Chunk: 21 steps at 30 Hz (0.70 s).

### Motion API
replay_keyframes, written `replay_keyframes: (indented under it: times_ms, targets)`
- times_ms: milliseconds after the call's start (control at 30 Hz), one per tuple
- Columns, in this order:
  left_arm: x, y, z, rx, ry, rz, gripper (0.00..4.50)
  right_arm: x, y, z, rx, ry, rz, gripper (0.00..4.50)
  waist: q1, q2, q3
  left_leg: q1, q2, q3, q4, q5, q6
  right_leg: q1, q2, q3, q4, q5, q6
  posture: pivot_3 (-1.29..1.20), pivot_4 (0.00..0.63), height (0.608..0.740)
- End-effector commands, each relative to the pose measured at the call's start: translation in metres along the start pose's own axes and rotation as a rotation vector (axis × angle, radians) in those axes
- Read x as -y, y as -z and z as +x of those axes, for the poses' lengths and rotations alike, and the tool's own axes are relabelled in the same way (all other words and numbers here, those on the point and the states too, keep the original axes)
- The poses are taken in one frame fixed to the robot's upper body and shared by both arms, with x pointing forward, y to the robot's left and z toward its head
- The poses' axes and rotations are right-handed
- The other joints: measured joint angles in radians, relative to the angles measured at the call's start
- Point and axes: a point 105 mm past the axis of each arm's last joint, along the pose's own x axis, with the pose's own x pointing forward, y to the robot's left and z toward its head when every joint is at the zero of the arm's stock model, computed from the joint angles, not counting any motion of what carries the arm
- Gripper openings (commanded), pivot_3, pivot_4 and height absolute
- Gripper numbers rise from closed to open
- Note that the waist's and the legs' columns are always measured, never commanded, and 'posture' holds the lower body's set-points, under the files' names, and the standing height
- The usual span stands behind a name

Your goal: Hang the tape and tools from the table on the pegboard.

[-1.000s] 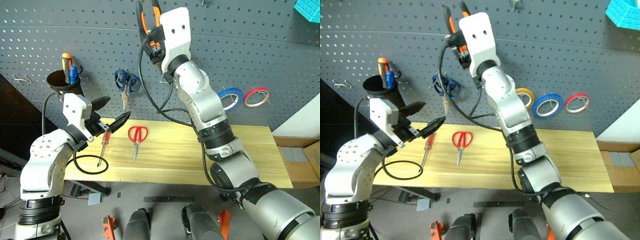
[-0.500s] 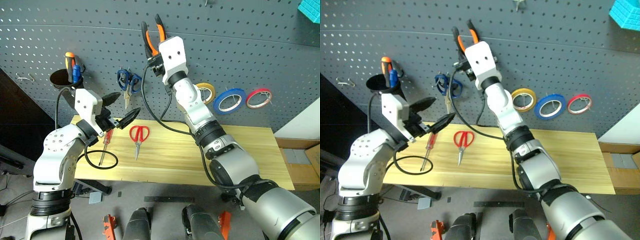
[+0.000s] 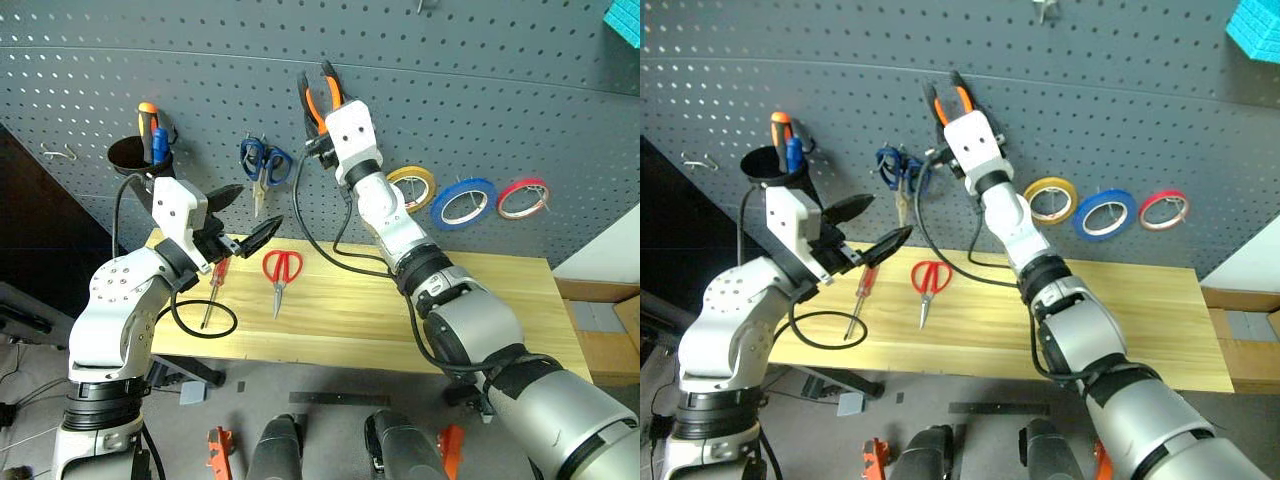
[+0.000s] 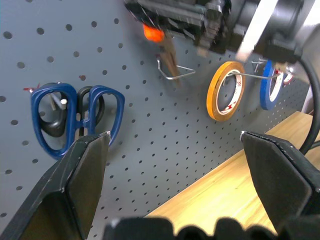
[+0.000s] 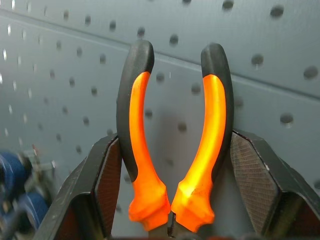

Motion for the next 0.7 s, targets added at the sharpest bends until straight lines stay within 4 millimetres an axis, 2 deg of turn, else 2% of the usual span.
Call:
replay_keyframes:
  times_ms: [33, 200, 433, 567, 633, 700]
  targets:
    - [0.002, -0.01, 0.001, 0.036, 0.0, 0.04, 4.5, 0.008, -0.011, 0.001, 0.067, 0.04, -0.051, 2.75, 0.002, 0.0, 0.0, 0.0, 0.0, 0.0, 0.0, 0.0, 0.0, 0.0, 0.0, 0.0, 0.0, 0.0, 0.0, 0.09, 0.124, 0.74]
    - [0.003, -0.01, 0.003, 0.032, 0.006, 0.047, 4.5, 0.02, 0.012, -0.004, -0.043, 0.119, -0.035, 2.75, 0.005, 0.0, 0.0, 0.001, 0.0, 0.0, 0.0, 0.0, -0.001, 0.0, 0.0, 0.0, 0.002, 0.0, 0.0, 0.09, 0.127, 0.74]
    - [0.004, -0.01, 0.005, 0.031, 0.014, 0.05, 4.5, 0.016, 0.043, -0.012, -0.221, 0.137, 0.036, 2.75, 0.007, 0.0, 0.0, 0.006, -0.001, 0.0, 0.001, 0.004, -0.001, 0.003, 0.0, 0.001, 0.008, 0.001, -0.002, 0.08, 0.132, 0.74]
    - [0.005, -0.009, 0.006, 0.03, 0.016, 0.049, 4.5, 0.013, 0.049, -0.016, -0.255, 0.134, 0.047, 2.75, 0.009, 0.0, 0.0, 0.016, 0.0, -0.001, 0.001, 0.006, 0.0, 0.012, 0.001, 0.0, 0.01, 0.001, -0.003, 0.08, 0.135, 0.74]
    - [0.005, -0.008, 0.007, 0.03, 0.018, 0.047, 4.5, 0.012, 0.052, -0.017, -0.269, 0.13, 0.051, 3.5, 0.01, 0.0, 0.0, 0.02, -0.001, -0.001, 0.001, 0.006, 0.0, 0.016, 0.001, 0.0, 0.01, 0.001, -0.003, 0.07, 0.135, 0.74]
    - [0.006, -0.008, 0.008, 0.03, 0.019, 0.045, 4.5, 0.012, 0.052, -0.017, -0.276, 0.13, 0.047, 4.04, 0.01, 0.0, 0.0, 0.022, -0.001, -0.001, 0.001, 0.006, 0.0, 0.018, 0.001, 0.0, 0.009, 0.001, -0.003, 0.07, 0.137, 0.74]
